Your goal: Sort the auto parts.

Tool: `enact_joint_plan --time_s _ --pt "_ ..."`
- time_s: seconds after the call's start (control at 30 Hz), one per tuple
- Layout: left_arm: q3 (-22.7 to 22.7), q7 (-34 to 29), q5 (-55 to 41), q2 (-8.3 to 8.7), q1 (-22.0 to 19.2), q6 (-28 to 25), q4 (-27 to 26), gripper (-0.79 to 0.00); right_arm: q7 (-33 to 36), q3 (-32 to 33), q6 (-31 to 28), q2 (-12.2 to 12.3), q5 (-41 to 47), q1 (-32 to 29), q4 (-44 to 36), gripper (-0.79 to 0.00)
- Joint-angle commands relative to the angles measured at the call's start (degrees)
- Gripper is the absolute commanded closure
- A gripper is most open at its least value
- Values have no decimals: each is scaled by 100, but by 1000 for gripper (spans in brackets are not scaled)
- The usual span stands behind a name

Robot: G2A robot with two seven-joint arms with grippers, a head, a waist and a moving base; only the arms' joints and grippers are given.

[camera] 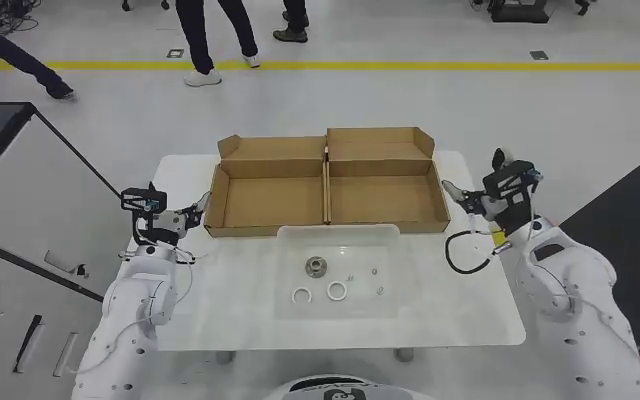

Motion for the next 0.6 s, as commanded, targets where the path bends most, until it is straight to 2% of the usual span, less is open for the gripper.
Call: enact_joint_plan --time_s 0.0,0.17,0.23,0.3,0.57 --pt "0 0 0 0 0 0 0 -785 433 83 -392 30 236 13 -175 -785" --pt "0 0 0 0 0 0 0 -785 1484 72 -927 97 682 60 -601 -785" --pt "0 0 0 0 0 0 0 -785 1928 -21 -1110 129 592 130 -779 -785" --pt "0 0 0 0 0 0 0 -785 2198 -153 -1040 138 661 185 -841 -785" --pt "0 0 0 0 0 0 0 -785 2198 -153 -1040 138 661 185 -841 -785"
